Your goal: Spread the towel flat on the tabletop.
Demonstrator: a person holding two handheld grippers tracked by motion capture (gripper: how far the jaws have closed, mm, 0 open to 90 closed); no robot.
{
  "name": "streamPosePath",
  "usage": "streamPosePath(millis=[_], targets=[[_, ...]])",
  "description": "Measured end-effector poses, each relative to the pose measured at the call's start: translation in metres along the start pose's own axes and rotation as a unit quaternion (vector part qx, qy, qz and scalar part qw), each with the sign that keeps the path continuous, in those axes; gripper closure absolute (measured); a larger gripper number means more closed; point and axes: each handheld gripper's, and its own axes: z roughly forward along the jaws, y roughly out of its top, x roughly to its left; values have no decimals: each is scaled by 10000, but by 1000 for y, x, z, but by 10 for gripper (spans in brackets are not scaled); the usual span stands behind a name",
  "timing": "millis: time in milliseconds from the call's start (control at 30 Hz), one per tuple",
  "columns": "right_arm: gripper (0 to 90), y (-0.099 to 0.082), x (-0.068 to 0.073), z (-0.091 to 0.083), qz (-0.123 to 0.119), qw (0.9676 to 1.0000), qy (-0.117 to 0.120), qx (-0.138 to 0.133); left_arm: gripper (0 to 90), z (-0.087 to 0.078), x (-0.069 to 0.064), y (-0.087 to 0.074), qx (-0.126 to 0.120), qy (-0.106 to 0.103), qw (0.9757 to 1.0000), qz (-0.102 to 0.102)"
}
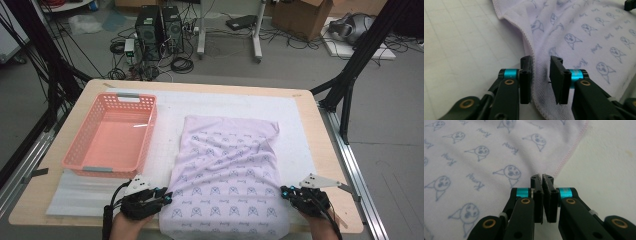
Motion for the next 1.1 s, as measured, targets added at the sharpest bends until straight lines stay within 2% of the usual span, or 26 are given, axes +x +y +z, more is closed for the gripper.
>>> streamPosePath(millis=[100,167,233,267,300,367,433,500,633,667,700,733,767,900,967,1100], targets=[[875,-10,0,-13,-43,10000,-24,72,575,6,-2,2,-35,-31,10000,47],[874,-15,2,-19,-64,9999,-69,103,526,10,-4,3,-29,-127,9999,83],[843,-19,2,-24,5,9999,-71,101,516,12,-7,3,-2,-175,9997,167],[779,-20,1,-24,29,10000,-62,52,563,12,-9,3,68,-146,9995,268],[721,-20,-1,-24,125,9999,-88,-26,733,11,-11,2,86,-77,9994,329],[686,-18,-3,-23,237,9996,-65,-137,857,6,-11,1,197,-53,9994,270],[669,-16,-4,-20,272,9995,-48,-180,866,0,-13,-2,224,35,9992,314],[667,-13,-2,-14,247,9996,26,-149,867,-8,-14,-8,216,46,9995,222],[679,-8,6,-5,32,9999,95,-76,866,-18,-13,-16,214,-16,9995,216],[715,-7,7,-4,-10,9999,87,-62,864,-18,-13,-16,196,-37,9996,199],[837,-6,8,-3,-27,9999,133,-39,859,-17,-13,-16,177,-68,9996,204],[861,-6,9,-4,-73,9997,235,-37,843,-16,-13,-16,141,-72,9997,210],[869,-6,10,-5,-109,9998,182,-10,796,-15,-13,-15,92,-77,9997,197],[876,-14,9,-17,-166,9997,165,109,524,-12,-12,-11,-197,-83,9997,103],[876,-20,8,-25,-163,9997,130,147,488,-10,-11,-8,-279,-104,9995,47],[857,-30,6,-37,-138,9996,134,188,481,-2,-12,-4,-209,-198,9996,13]])
